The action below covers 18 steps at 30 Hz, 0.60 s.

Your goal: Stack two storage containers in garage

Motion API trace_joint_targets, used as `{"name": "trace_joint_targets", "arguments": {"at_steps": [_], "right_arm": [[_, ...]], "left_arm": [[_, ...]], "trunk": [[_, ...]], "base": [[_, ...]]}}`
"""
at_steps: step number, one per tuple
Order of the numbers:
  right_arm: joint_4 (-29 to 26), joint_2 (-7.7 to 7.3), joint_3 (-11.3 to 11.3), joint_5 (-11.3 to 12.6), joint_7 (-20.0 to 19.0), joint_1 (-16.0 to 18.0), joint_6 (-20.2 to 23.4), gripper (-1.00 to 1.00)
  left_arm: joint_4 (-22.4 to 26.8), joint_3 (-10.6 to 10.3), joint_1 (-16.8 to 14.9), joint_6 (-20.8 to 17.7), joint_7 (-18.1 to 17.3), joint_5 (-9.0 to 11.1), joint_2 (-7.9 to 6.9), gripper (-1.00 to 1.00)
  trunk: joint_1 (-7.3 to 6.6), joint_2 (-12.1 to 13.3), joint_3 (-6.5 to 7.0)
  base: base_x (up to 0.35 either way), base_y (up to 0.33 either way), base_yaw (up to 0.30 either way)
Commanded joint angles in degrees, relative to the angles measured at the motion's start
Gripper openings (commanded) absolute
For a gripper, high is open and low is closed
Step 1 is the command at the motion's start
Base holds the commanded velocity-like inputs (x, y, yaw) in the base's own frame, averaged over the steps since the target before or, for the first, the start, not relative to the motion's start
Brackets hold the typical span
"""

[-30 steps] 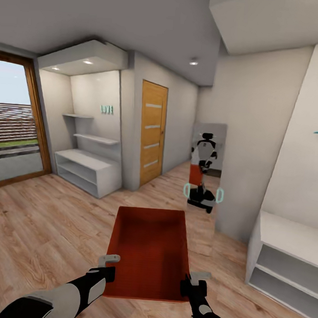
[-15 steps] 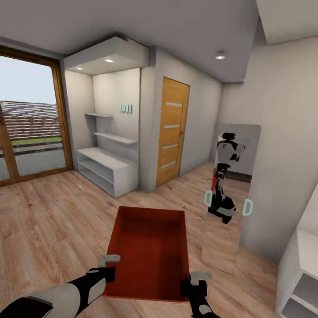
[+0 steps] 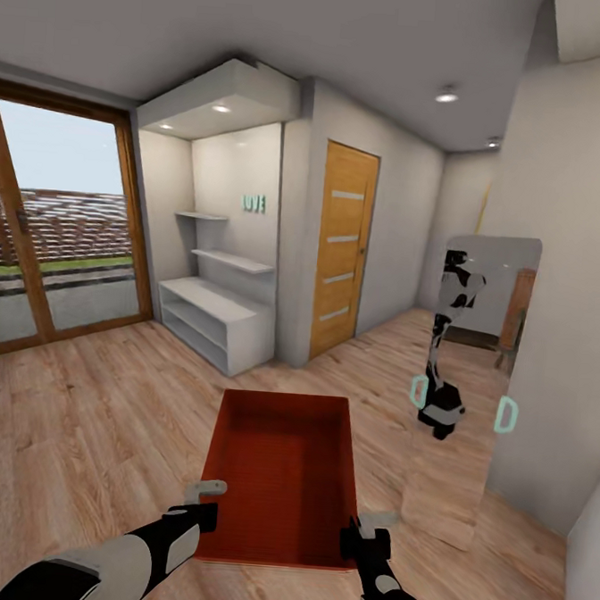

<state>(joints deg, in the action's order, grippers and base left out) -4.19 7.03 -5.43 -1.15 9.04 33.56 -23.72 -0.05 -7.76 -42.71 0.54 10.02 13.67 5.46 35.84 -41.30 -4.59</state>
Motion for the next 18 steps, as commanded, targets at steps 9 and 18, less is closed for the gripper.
{"name": "trace_joint_targets", "arguments": {"at_steps": [9,18], "right_arm": [[0.06,-0.54,0.16,-0.61,0.63,0.02,0.07,-1.0],[0.06,-0.59,0.16,-0.65,0.63,0.02,0.06,-1.0]], "left_arm": [[0.14,2.93,-0.1,-0.02,0.31,0.13,-0.54,-1.0],[0.11,2.93,-0.1,-0.02,0.34,0.13,-0.53,-1.0]], "trunk": [[0.05,-0.08,-0.1],[0.05,-0.08,-0.1]], "base": [[0.323,0.0,0.0],[0.323,0.0,0.0]]}}
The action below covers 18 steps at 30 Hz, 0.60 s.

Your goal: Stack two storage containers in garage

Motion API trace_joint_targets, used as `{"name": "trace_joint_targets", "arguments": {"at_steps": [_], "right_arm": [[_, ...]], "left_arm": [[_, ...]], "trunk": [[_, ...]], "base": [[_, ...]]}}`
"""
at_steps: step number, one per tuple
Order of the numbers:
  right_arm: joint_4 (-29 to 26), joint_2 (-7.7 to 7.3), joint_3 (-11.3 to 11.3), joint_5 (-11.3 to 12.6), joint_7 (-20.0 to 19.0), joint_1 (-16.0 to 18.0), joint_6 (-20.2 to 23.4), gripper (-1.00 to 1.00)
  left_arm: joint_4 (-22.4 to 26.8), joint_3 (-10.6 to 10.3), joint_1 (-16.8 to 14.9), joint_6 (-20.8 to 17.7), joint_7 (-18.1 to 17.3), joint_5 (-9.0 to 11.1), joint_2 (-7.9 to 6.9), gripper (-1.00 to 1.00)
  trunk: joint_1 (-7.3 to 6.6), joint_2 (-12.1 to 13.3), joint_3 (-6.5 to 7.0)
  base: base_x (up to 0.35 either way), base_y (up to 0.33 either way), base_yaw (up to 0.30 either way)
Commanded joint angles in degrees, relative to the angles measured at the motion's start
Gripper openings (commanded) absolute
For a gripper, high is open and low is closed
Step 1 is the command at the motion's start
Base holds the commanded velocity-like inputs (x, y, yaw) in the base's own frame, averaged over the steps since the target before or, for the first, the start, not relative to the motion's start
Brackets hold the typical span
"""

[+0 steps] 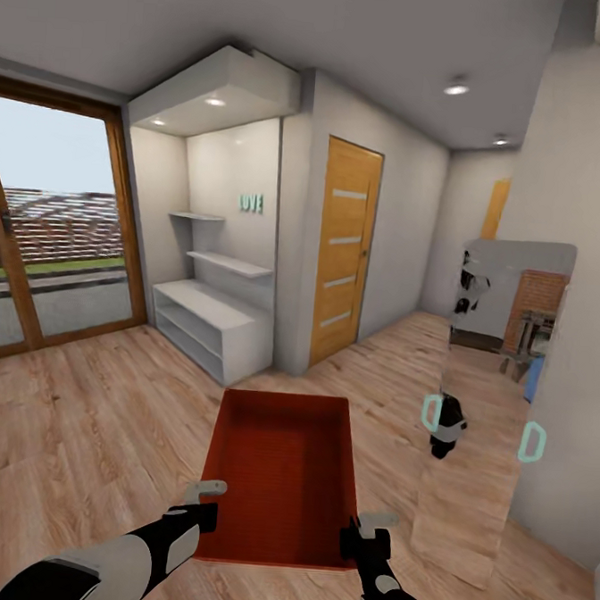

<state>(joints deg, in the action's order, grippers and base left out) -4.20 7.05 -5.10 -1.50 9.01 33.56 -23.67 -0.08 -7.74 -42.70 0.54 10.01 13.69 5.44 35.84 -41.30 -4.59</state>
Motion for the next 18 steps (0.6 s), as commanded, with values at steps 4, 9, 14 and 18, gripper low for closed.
{"name": "trace_joint_targets", "arguments": {"at_steps": [4,9,14,18], "right_arm": [[0.07,-0.62,-0.18,-0.32,0.66,0.01,0.0,-1.0],[0.07,-0.63,-0.18,-0.11,0.66,0.01,-0.06,-1.0],[0.07,-0.63,-0.18,-0.28,0.54,0.01,0.01,-1.0],[0.07,-0.64,-0.18,-0.06,0.43,0.01,0.02,-1.0]], "left_arm": [[0.16,2.91,-0.1,-0.01,0.36,0.11,-0.52,-1.0],[0.16,2.91,-0.1,-0.01,0.36,0.11,-0.52,-1.0],[0.15,2.91,-0.1,-0.01,0.36,0.11,-0.52,-1.0],[0.16,2.91,-0.1,-0.01,0.36,0.11,-0.52,-1.0]], "trunk": [[0.05,-0.08,-0.1],[0.05,-0.08,-0.1],[0.05,-0.08,-0.1],[0.05,-0.08,-0.1]], "base": [[0.323,0.0,0.0],[0.323,0.0,0.0],[0.323,0.0,0.0],[0.323,0.001,-0.015]]}}
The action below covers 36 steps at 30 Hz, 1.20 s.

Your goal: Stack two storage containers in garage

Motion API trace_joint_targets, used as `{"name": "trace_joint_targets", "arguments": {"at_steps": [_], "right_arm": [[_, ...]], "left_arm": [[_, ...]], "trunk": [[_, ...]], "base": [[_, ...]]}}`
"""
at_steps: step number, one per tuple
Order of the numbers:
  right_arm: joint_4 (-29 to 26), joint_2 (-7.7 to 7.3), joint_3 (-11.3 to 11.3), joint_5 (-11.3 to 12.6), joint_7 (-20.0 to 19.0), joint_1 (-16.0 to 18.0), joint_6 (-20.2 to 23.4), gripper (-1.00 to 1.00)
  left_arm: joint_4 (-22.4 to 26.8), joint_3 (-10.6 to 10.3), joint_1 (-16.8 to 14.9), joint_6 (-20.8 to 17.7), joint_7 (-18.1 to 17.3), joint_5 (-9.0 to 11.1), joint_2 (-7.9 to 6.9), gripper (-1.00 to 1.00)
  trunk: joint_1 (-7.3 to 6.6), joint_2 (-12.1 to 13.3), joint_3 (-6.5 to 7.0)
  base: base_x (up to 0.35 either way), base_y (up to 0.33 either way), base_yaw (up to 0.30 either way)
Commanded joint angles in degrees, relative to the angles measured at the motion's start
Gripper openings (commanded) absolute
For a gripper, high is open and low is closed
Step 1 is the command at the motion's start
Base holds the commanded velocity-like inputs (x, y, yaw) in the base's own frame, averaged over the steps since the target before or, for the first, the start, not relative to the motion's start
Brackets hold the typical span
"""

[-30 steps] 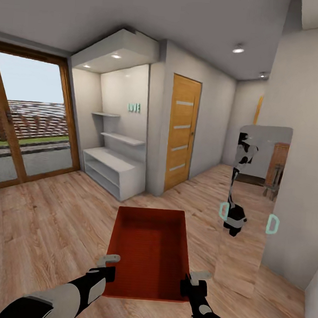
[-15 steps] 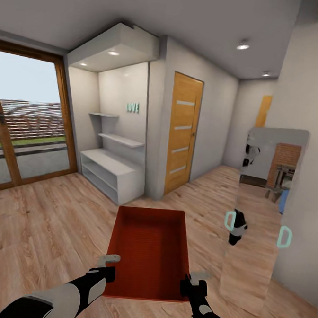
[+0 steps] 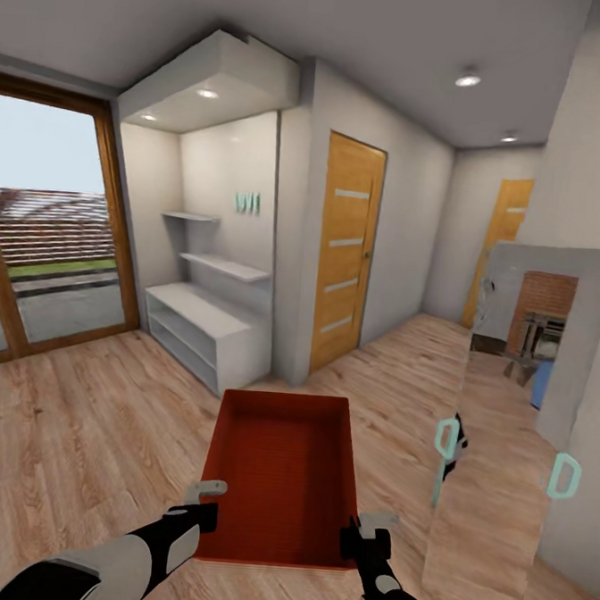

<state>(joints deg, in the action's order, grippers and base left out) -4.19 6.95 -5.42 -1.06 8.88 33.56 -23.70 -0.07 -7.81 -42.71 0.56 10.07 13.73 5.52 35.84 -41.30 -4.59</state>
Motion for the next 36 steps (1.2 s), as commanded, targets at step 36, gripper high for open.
{"name": "trace_joint_targets", "arguments": {"at_steps": [36], "right_arm": [[0.06,-0.45,0.15,-0.34,0.79,0.02,-0.03,-1.0]], "left_arm": [[0.12,3.05,-0.09,-0.04,0.24,0.07,-0.6,-1.0]], "trunk": [[0.05,-0.08,-0.1]], "base": [[0.317,0.173,-0.242]]}}
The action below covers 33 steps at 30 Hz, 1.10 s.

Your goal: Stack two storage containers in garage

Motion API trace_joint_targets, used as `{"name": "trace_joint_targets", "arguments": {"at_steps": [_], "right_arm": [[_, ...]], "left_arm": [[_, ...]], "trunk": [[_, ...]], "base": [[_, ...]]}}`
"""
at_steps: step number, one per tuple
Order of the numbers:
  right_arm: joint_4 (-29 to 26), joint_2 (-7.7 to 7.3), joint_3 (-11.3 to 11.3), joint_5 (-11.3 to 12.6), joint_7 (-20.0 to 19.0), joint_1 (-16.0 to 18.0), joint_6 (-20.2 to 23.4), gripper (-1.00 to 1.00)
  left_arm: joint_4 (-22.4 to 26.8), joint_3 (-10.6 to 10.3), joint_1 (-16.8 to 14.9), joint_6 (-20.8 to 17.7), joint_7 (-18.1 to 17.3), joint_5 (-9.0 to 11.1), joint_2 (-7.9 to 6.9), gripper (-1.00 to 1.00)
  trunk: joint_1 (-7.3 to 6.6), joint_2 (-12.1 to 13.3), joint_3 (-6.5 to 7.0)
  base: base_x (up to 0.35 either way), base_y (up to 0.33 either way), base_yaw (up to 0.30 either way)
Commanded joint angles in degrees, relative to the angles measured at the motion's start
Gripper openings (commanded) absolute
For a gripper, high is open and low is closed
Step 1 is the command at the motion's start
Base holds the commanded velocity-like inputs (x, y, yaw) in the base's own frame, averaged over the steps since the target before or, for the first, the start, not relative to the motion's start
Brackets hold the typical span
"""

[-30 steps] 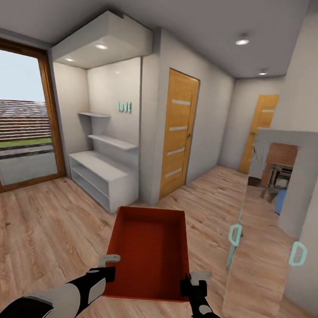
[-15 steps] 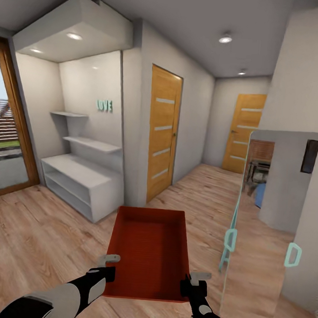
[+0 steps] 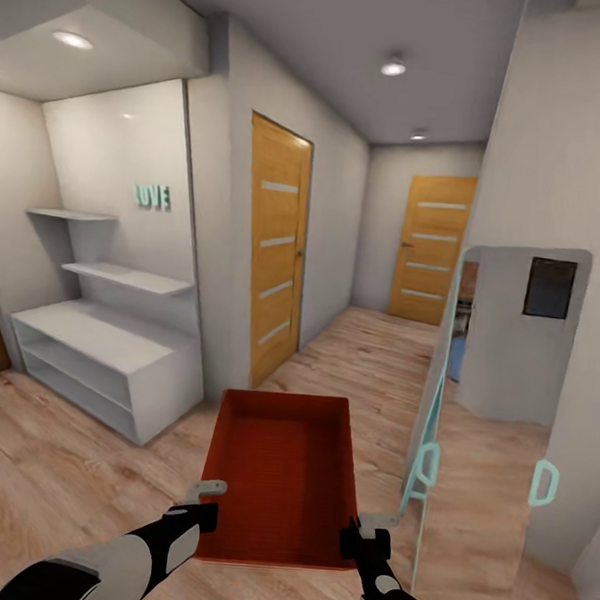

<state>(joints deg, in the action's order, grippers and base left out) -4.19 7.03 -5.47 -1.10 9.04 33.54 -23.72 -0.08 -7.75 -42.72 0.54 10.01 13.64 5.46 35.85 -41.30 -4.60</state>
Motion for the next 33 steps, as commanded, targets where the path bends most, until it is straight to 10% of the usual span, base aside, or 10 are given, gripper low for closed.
{"name": "trace_joint_targets", "arguments": {"at_steps": [1,33], "right_arm": [[0.06,-0.56,0.2,-0.28,0.59,0.03,-0.01,-1.0],[0.06,-0.41,0.12,-0.98,0.71,0.03,-0.01,-1.0]], "left_arm": [[0.14,2.96,-0.09,-0.02,0.29,0.16,-0.54,-1.0],[0.14,2.91,-0.09,-0.09,0.33,0.16,-0.54,-1.0]], "trunk": [[0.05,-0.08,-0.09],[0.05,-0.08,0.09]], "base": [[0.314,0.193,-0.257],[0.313,0.193,-0.065]]}}
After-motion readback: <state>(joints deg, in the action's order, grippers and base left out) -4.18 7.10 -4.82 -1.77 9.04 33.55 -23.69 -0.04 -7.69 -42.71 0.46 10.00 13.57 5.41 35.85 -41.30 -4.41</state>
